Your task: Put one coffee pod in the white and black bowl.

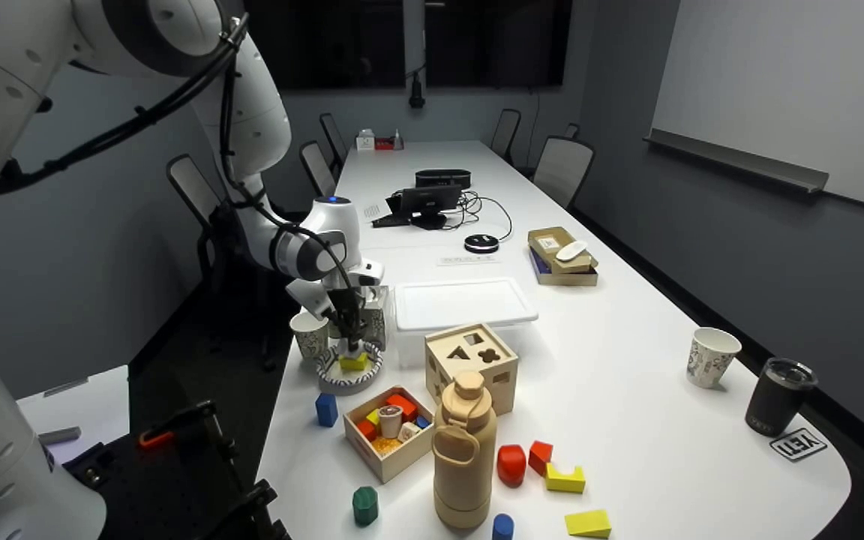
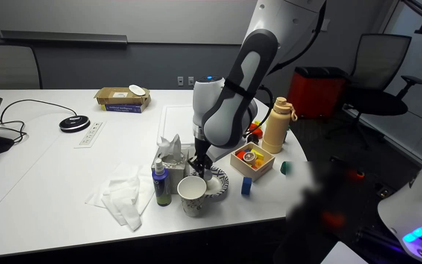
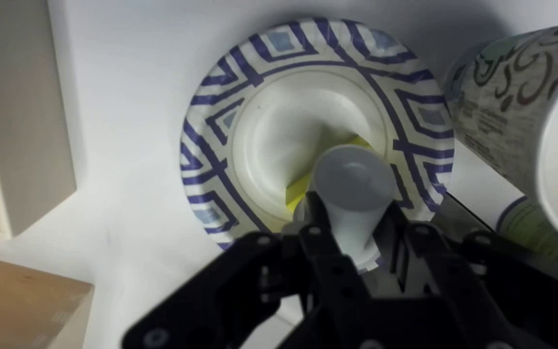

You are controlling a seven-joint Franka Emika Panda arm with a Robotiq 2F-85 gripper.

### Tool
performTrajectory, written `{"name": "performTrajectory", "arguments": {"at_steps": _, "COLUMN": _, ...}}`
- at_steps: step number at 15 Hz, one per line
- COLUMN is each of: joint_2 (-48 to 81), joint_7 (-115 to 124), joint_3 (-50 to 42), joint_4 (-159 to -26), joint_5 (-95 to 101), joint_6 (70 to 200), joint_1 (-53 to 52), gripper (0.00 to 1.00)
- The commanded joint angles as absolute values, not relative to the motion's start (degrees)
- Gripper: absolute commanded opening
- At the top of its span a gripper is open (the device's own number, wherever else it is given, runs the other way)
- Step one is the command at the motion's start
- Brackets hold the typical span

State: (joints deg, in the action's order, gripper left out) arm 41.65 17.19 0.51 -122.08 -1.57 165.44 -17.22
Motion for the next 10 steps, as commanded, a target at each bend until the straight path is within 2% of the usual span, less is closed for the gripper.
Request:
{"name": "performTrajectory", "arguments": {"at_steps": 1, "joint_2": 41.5, "joint_7": 16.3, "joint_3": 2.0, "joint_4": -121.7, "joint_5": -3.5, "joint_6": 161.9, "joint_1": -15.2, "gripper": 0.54}}
{"name": "performTrajectory", "arguments": {"at_steps": 3, "joint_2": 41.2, "joint_7": 16.4, "joint_3": 2.2, "joint_4": -121.8, "joint_5": -4.1, "joint_6": 160.8, "joint_1": -14.6, "gripper": 0.6}}
{"name": "performTrajectory", "arguments": {"at_steps": 8, "joint_2": 40.0, "joint_7": 16.8, "joint_3": 2.4, "joint_4": -122.5, "joint_5": -5.3, "joint_6": 157.0, "joint_1": -13.6, "gripper": 0.99}}
{"name": "performTrajectory", "arguments": {"at_steps": 10, "joint_2": 39.2, "joint_7": 16.7, "joint_3": 2.7, "joint_4": -123.1, "joint_5": -5.4, "joint_6": 156.5, "joint_1": -13.3, "gripper": 1.0}}
